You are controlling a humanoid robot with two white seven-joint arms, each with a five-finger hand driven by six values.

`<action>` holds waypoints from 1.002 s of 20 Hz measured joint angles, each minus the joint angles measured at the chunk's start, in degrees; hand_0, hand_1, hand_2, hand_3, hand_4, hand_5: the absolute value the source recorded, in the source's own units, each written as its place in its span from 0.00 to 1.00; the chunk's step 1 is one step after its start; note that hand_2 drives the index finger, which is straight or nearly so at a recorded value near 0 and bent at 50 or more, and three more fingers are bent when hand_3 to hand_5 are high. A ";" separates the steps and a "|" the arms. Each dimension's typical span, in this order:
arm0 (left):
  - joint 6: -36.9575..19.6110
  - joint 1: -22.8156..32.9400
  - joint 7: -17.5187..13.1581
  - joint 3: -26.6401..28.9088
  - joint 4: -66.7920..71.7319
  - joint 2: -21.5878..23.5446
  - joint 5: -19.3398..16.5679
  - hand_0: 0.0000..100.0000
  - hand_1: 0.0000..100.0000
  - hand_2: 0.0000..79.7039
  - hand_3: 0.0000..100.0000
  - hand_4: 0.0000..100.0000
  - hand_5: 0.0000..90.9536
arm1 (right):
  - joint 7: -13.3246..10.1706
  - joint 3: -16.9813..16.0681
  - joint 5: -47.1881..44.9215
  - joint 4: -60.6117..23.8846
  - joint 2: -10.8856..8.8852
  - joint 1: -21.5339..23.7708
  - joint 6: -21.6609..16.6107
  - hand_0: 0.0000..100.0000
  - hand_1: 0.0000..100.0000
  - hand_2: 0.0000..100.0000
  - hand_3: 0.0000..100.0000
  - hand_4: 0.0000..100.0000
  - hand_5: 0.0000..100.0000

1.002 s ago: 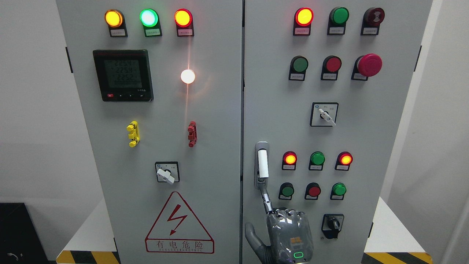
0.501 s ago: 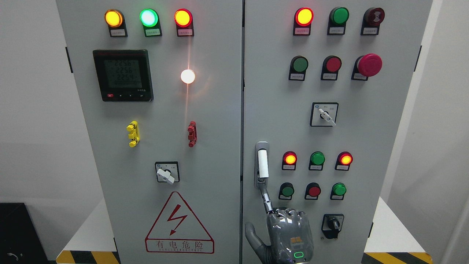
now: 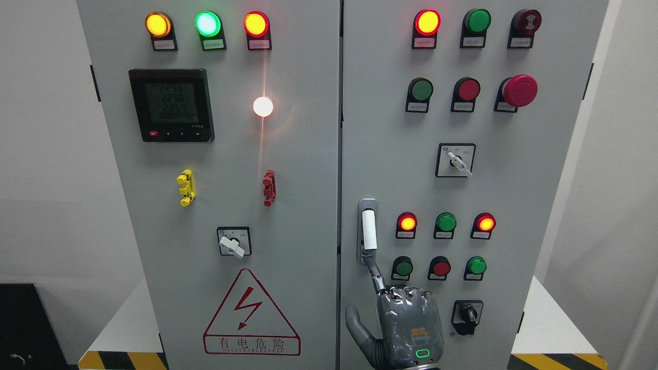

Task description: Release door handle

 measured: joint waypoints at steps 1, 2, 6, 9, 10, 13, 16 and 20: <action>0.00 0.00 0.00 0.00 0.00 0.00 0.00 0.12 0.56 0.00 0.00 0.00 0.00 | -0.06 -0.02 -0.01 -0.12 0.00 -0.01 0.00 0.46 0.33 0.33 1.00 0.98 1.00; 0.00 0.00 0.00 0.00 0.00 0.00 0.00 0.12 0.56 0.00 0.00 0.00 0.00 | -0.14 -0.02 -0.02 -0.21 0.00 -0.02 0.00 0.46 0.33 0.33 1.00 0.98 1.00; 0.00 0.00 0.00 0.00 0.00 0.00 0.00 0.12 0.56 0.00 0.00 0.00 0.00 | -0.46 -0.01 -0.08 -0.69 0.00 -0.02 0.00 0.46 0.34 0.34 1.00 0.98 1.00; 0.00 0.00 0.00 0.00 0.01 0.00 0.01 0.12 0.56 0.00 0.00 0.00 0.00 | -0.54 0.00 -0.12 -1.05 0.00 -0.01 -0.16 0.46 0.34 0.35 1.00 0.98 1.00; 0.00 0.00 0.00 0.00 0.01 0.00 0.01 0.12 0.56 0.00 0.00 0.00 0.00 | -0.55 -0.01 -0.14 -1.16 0.00 0.00 -0.17 0.46 0.34 0.36 1.00 0.98 1.00; 0.00 0.00 0.00 0.00 0.01 0.00 0.01 0.12 0.56 0.00 0.00 0.00 0.00 | -0.58 -0.01 -0.19 -1.61 0.00 0.04 -0.37 0.46 0.34 0.38 1.00 0.98 1.00; 0.00 0.00 0.00 0.00 0.02 0.00 0.00 0.12 0.56 0.00 0.00 0.00 0.00 | -0.62 0.01 -0.29 -2.22 -0.01 0.34 -0.45 0.46 0.35 0.40 1.00 0.98 1.00; 0.00 0.00 0.00 0.00 0.02 0.00 0.01 0.12 0.56 0.00 0.00 0.00 0.00 | -0.64 -0.01 -0.37 -3.36 -0.09 1.38 -0.69 0.49 0.34 0.43 1.00 0.98 1.00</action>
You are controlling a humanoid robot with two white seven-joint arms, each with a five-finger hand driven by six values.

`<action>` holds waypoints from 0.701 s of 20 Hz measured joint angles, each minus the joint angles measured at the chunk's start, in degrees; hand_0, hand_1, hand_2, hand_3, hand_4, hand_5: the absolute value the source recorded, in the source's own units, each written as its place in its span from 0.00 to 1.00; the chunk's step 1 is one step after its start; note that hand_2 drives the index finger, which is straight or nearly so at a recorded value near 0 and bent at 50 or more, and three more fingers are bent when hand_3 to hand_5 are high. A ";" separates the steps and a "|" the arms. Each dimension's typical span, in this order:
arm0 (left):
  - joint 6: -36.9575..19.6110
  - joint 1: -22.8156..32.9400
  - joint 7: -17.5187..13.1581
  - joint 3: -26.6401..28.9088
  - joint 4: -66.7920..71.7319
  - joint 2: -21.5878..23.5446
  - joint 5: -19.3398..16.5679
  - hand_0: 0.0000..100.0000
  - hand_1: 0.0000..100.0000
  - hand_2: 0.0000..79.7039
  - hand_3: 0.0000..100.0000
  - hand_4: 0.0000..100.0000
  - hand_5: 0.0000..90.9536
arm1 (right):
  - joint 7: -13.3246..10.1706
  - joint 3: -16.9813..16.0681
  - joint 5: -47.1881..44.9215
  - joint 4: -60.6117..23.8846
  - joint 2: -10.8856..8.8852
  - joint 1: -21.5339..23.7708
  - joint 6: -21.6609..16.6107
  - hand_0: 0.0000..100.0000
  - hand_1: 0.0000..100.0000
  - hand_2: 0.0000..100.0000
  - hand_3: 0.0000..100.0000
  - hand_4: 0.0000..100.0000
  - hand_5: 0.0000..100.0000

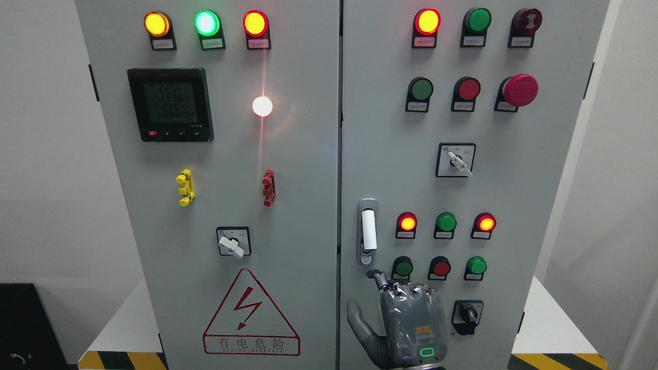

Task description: Release door handle

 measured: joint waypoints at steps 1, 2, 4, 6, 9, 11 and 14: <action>0.00 0.00 0.00 0.00 0.00 0.00 0.00 0.12 0.56 0.00 0.00 0.00 0.00 | 0.00 -0.02 -0.02 -0.35 -0.02 0.31 -0.15 0.50 0.33 0.44 1.00 0.98 1.00; 0.00 0.00 0.00 0.00 0.00 0.00 0.00 0.12 0.56 0.00 0.00 0.00 0.00 | -0.03 -0.03 -0.04 -0.69 -0.04 0.59 -0.44 0.50 0.33 0.44 1.00 0.98 1.00; 0.00 0.00 0.00 0.00 0.01 0.00 0.00 0.12 0.56 0.00 0.00 0.00 0.00 | -0.16 -0.09 -0.06 -1.45 -0.10 1.15 -1.10 0.52 0.33 0.49 1.00 0.98 1.00; 0.00 0.00 0.00 0.00 0.01 0.01 0.01 0.12 0.56 0.00 0.00 0.00 0.00 | -0.33 -0.16 -0.10 -2.20 -0.14 1.62 -1.64 0.52 0.33 0.57 1.00 0.98 1.00; 0.00 0.00 0.00 0.00 0.01 0.01 0.01 0.12 0.56 0.00 0.00 0.00 0.00 | -0.10 -0.29 -0.17 -3.45 -0.21 2.36 -1.92 0.51 0.33 0.63 1.00 0.98 1.00; 0.00 0.00 0.00 0.00 0.00 0.01 0.01 0.12 0.56 0.00 0.00 0.00 0.00 | 0.11 -0.40 -0.20 -4.20 -0.23 2.86 -2.09 0.49 0.32 0.67 1.00 0.98 1.00; 0.00 0.00 0.00 0.00 0.00 0.01 0.01 0.12 0.56 0.00 0.00 0.00 0.00 | 0.52 -0.56 -0.24 -5.33 -0.27 3.40 -2.30 0.45 0.29 0.74 1.00 1.00 1.00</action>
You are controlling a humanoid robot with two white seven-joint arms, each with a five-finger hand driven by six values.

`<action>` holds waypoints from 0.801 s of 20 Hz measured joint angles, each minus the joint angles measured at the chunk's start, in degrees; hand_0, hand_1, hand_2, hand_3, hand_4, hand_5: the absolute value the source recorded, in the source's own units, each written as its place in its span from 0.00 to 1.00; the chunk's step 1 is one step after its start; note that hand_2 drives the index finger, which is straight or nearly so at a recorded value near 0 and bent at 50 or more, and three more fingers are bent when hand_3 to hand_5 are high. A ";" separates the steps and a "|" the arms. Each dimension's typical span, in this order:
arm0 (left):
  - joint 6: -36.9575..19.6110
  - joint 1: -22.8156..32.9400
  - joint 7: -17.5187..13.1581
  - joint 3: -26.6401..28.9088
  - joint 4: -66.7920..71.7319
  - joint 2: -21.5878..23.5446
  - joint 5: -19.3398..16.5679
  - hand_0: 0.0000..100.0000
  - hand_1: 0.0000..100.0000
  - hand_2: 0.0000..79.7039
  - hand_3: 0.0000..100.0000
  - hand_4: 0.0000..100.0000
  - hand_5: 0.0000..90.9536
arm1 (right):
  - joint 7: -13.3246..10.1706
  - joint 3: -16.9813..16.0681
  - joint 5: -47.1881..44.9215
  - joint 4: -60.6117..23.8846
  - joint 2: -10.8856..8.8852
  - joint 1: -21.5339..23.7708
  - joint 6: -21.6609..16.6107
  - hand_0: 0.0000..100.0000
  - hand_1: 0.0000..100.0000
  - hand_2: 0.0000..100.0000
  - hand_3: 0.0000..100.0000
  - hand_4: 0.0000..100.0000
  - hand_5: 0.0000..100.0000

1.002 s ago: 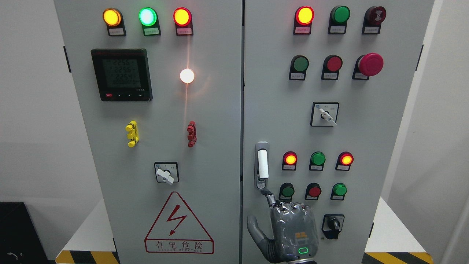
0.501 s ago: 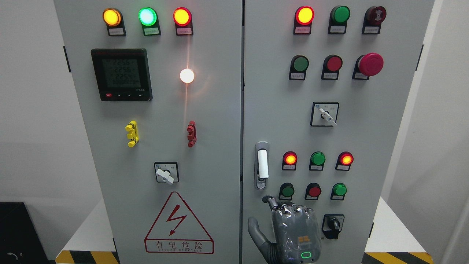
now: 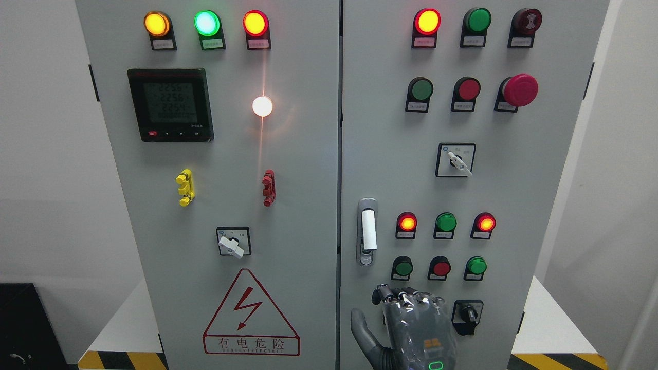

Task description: Release door handle

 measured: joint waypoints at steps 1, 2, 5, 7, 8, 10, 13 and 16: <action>0.00 0.00 0.00 0.00 0.00 0.00 0.00 0.12 0.56 0.00 0.00 0.00 0.00 | 0.15 -0.03 -0.01 -0.32 -0.01 0.10 -0.04 0.43 0.28 0.78 1.00 1.00 1.00; 0.00 0.00 0.00 0.00 0.00 0.00 0.00 0.12 0.56 0.00 0.00 0.00 0.00 | 0.38 -0.07 -0.02 -0.73 -0.03 0.15 -0.07 0.41 0.28 0.79 1.00 1.00 1.00; 0.00 0.00 0.00 0.00 0.00 0.00 -0.01 0.12 0.56 0.00 0.00 0.00 0.00 | 2.10 -0.16 -0.04 -1.65 -0.03 0.08 -0.10 0.38 0.27 0.82 1.00 1.00 1.00; 0.00 0.00 0.00 0.00 -0.01 0.00 -0.01 0.12 0.56 0.00 0.00 0.00 0.00 | 2.65 -0.24 -0.04 -2.16 -0.03 -0.33 -0.11 0.36 0.26 0.85 1.00 1.00 1.00; 0.00 0.00 0.00 0.00 -0.01 0.00 -0.01 0.12 0.56 0.00 0.00 0.00 0.00 | 2.96 -0.26 -0.05 -2.36 -0.02 -0.63 -0.13 0.35 0.25 0.86 1.00 1.00 1.00; 0.00 0.00 0.00 0.00 -0.01 0.00 -0.01 0.12 0.56 0.00 0.00 0.00 0.00 | 3.67 -0.28 -0.05 -2.74 0.01 -1.15 -0.13 0.34 0.24 0.88 1.00 1.00 1.00; 0.00 0.00 0.00 0.00 -0.01 0.00 -0.01 0.12 0.56 0.00 0.00 0.00 0.00 | 4.22 -0.34 -0.13 -3.09 0.05 -2.04 -0.13 0.33 0.23 0.90 1.00 1.00 1.00; 0.00 0.00 0.00 0.00 -0.02 0.00 -0.02 0.12 0.56 0.00 0.00 0.00 0.00 | 4.49 -0.37 -0.16 -3.19 0.10 -3.16 -0.07 0.32 0.23 0.92 1.00 1.00 1.00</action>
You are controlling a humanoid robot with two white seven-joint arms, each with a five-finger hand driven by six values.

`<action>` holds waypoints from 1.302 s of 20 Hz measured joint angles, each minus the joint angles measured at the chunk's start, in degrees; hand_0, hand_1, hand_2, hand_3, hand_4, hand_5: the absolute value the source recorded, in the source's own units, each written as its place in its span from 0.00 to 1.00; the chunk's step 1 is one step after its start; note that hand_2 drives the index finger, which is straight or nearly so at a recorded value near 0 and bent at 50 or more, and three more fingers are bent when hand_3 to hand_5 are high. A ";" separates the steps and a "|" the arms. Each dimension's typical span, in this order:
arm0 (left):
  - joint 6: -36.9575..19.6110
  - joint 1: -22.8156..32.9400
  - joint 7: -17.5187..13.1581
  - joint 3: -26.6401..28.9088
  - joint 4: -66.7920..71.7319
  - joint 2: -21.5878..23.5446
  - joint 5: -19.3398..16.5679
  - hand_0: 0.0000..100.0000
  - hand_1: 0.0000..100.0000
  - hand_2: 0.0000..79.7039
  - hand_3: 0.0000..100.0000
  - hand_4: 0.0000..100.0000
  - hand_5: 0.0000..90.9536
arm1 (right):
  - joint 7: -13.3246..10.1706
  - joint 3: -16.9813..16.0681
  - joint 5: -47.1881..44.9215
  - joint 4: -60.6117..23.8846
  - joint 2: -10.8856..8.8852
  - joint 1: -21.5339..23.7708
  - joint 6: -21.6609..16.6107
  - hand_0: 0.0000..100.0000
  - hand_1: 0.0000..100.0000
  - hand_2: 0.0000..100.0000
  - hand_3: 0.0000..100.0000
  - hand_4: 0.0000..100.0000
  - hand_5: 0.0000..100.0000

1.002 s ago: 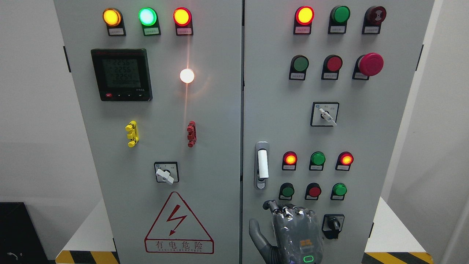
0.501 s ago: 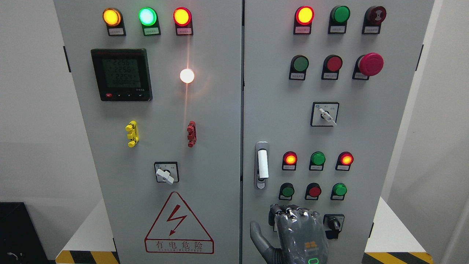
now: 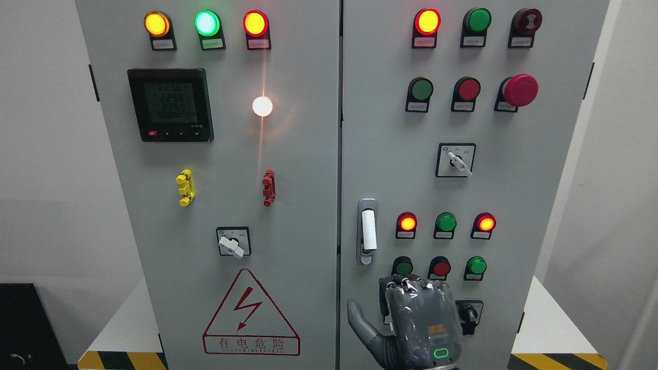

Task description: Release door handle

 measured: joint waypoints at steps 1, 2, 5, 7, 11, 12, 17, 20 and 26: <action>0.00 0.00 0.00 0.00 0.00 0.00 0.00 0.12 0.56 0.00 0.00 0.00 0.00 | 0.19 0.00 0.00 0.03 0.01 -0.39 0.07 0.32 0.22 0.93 1.00 1.00 1.00; 0.00 0.00 0.00 0.00 0.00 0.00 0.00 0.12 0.56 0.00 0.00 0.00 0.00 | 0.48 -0.01 -0.01 0.08 0.02 -0.73 0.19 0.32 0.21 0.94 1.00 1.00 1.00; 0.00 0.00 0.00 0.00 0.00 0.00 0.00 0.12 0.56 0.00 0.00 0.00 0.00 | 1.38 -0.03 0.00 0.29 0.04 -1.79 0.38 0.32 0.19 0.95 1.00 1.00 1.00; 0.00 0.00 0.00 0.00 0.00 0.00 0.00 0.12 0.56 0.00 0.00 0.00 0.00 | 1.70 -0.04 0.02 0.53 0.05 -2.39 0.58 0.31 0.18 0.95 1.00 1.00 1.00; 0.00 0.00 0.00 0.00 0.00 0.00 0.01 0.12 0.56 0.00 0.00 0.00 0.00 | 2.00 -0.09 0.07 1.12 0.07 -3.53 0.81 0.29 0.17 0.95 1.00 1.00 1.00; 0.00 0.00 0.00 0.00 0.00 0.00 0.01 0.12 0.56 0.00 0.00 0.00 0.00 | 2.02 -0.11 0.11 1.25 0.08 -3.76 0.84 0.29 0.17 0.95 1.00 1.00 1.00; 0.00 0.00 0.00 0.00 0.00 0.00 0.01 0.12 0.56 0.00 0.00 0.00 0.00 | 2.06 -0.23 0.23 2.19 0.10 -5.48 1.47 0.28 0.22 0.96 1.00 1.00 1.00; 0.00 0.00 0.00 0.00 -0.01 0.00 0.00 0.12 0.56 0.00 0.00 0.00 0.00 | 2.06 -0.28 0.29 2.80 0.11 -6.62 2.06 0.27 0.26 0.96 1.00 1.00 1.00; 0.00 0.00 0.00 0.00 -0.01 0.00 0.00 0.12 0.56 0.00 0.00 0.00 0.00 | 2.11 -0.47 0.35 4.24 0.11 -8.71 2.46 0.27 0.29 0.95 1.00 1.00 1.00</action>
